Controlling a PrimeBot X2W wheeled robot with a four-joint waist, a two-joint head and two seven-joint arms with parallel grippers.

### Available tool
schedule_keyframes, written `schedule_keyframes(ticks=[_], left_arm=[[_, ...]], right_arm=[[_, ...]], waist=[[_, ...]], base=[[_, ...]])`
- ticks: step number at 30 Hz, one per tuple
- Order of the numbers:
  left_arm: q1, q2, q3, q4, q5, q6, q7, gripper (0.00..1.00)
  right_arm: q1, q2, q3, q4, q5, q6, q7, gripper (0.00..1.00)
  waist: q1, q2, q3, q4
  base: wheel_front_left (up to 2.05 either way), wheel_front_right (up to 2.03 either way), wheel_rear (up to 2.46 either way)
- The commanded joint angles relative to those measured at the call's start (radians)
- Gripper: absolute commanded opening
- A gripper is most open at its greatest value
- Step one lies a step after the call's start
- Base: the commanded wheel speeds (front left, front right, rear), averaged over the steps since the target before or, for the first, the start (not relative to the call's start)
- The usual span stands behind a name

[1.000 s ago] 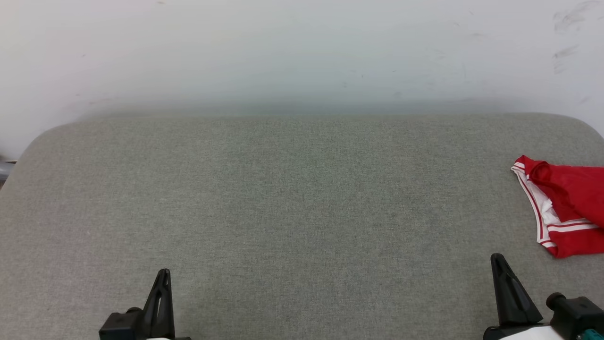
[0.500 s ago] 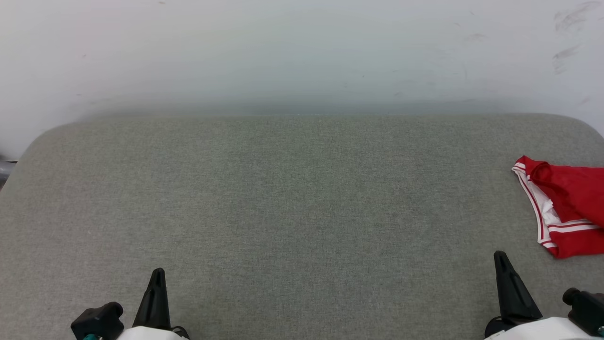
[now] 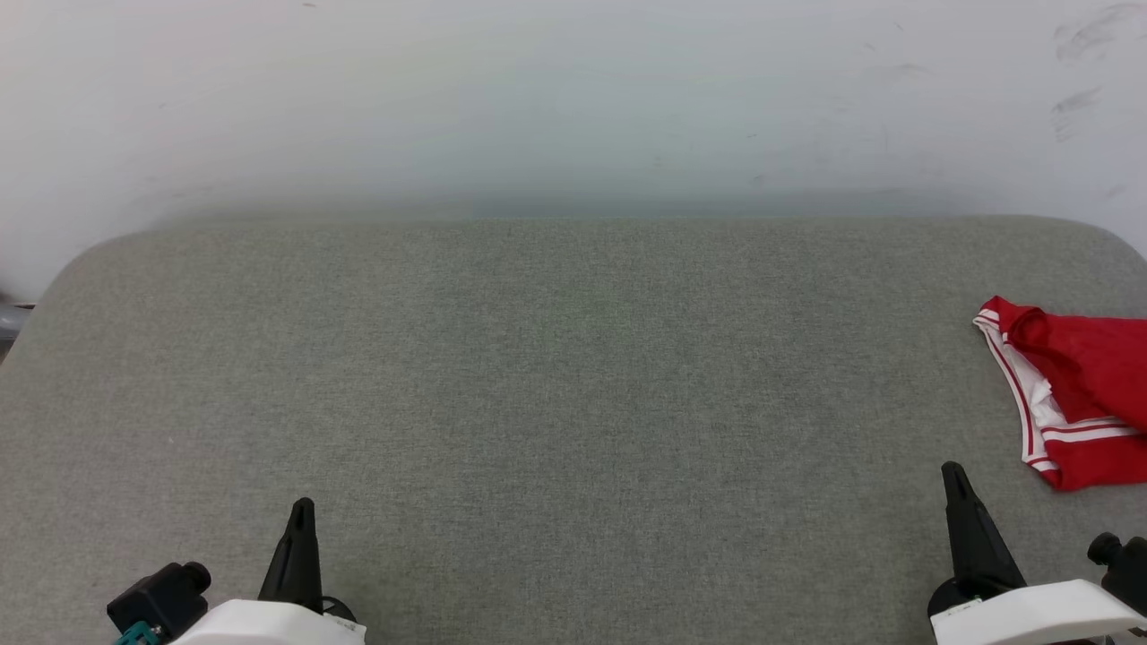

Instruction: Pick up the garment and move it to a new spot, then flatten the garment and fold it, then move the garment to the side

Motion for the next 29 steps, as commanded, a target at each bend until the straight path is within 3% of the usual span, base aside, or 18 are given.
schedule_keyframes(ticks=[1, 29], left_arm=[[-0.031, 0.003, 0.007, -0.006, -0.042, -0.005, 0.008, 0.0], [-0.092, 0.001, 0.028, 0.04, -0.406, -0.038, 0.096, 0.0]], right_arm=[[-0.031, -0.011, -0.002, -0.006, 0.042, 0.0, 0.009, 0.0], [-0.088, -0.012, -0.012, 0.044, 0.389, 0.0, 0.083, 0.0]], waist=[[-0.0001, -0.0001, 0.0, 0.0], [-0.0001, -0.0001, -0.001, 0.004]], base=[[0.0, 0.0, 0.0], [0.0, 0.0, 0.0]])
